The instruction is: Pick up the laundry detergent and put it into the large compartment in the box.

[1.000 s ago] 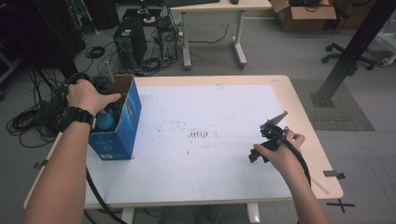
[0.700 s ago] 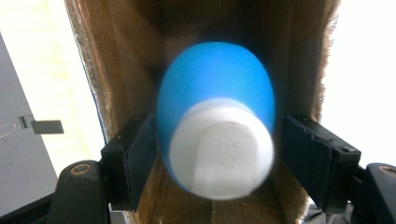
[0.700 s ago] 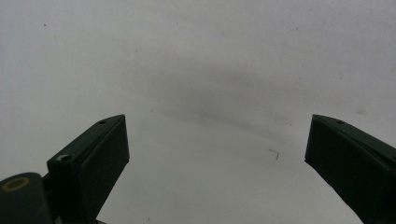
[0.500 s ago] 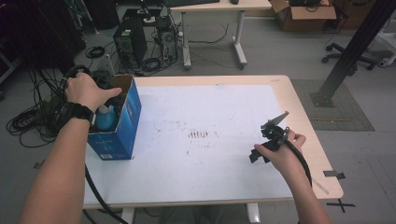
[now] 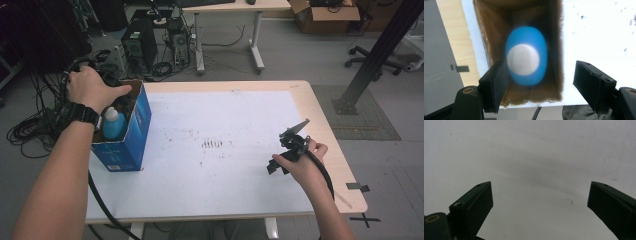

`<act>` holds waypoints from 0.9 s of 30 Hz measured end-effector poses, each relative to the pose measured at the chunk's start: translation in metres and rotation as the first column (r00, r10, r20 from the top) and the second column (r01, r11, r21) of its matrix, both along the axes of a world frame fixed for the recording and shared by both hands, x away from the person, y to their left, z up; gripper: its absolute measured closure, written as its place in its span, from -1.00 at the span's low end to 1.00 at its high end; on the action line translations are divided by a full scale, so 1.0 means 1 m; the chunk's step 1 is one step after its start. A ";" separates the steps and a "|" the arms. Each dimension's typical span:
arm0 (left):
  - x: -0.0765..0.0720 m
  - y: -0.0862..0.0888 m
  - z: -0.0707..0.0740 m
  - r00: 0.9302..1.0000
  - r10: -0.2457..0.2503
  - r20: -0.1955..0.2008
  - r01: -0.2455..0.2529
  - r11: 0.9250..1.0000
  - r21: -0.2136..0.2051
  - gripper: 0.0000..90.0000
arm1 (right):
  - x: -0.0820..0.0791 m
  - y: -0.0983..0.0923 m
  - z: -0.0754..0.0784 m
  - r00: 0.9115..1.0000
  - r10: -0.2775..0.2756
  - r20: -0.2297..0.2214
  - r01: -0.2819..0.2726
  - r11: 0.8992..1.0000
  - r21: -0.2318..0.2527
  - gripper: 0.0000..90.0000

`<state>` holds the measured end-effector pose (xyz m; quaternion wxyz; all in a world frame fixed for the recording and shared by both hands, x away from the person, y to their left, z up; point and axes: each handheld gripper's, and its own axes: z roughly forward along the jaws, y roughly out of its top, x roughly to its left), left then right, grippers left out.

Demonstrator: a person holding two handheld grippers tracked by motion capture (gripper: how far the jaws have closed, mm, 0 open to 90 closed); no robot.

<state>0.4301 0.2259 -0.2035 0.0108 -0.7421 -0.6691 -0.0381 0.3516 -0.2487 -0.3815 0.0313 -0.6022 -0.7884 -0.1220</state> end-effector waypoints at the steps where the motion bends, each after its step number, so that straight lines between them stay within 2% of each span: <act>1: 0.000 -0.002 0.001 1.000 -0.004 0.003 0.004 1.000 -0.001 -0.38 | 0.000 0.000 0.000 1.000 0.002 0.003 -0.002 1.000 0.000 -0.86; 7: -0.001 -0.036 0.006 0.998 -0.067 0.010 0.067 0.998 -0.004 -0.41 | -0.003 -0.002 0.001 1.000 0.001 0.003 -0.001 1.000 -0.002 -0.86; 11: -0.003 -0.054 0.005 0.996 -0.088 0.011 0.088 0.996 -0.013 -0.45 | -0.005 -0.003 0.005 1.000 -0.004 0.009 0.004 1.000 0.000 -0.86; 20: -0.006 -0.099 -0.006 0.986 -0.164 0.002 0.164 0.985 -0.050 -0.60 | -0.007 -0.004 0.007 1.000 0.011 0.020 -0.011 1.000 0.006 -0.86; 25: -0.007 -0.115 -0.014 0.981 -0.196 -0.008 0.195 0.978 -0.073 -0.64 | -0.007 -0.005 0.005 1.000 0.014 0.024 -0.014 1.000 0.009 -0.86; 27: -0.008 -0.121 -0.018 0.980 -0.200 -0.005 0.199 0.977 -0.071 -0.73 | -0.008 -0.006 0.005 1.000 0.013 0.021 -0.013 1.000 0.007 -0.86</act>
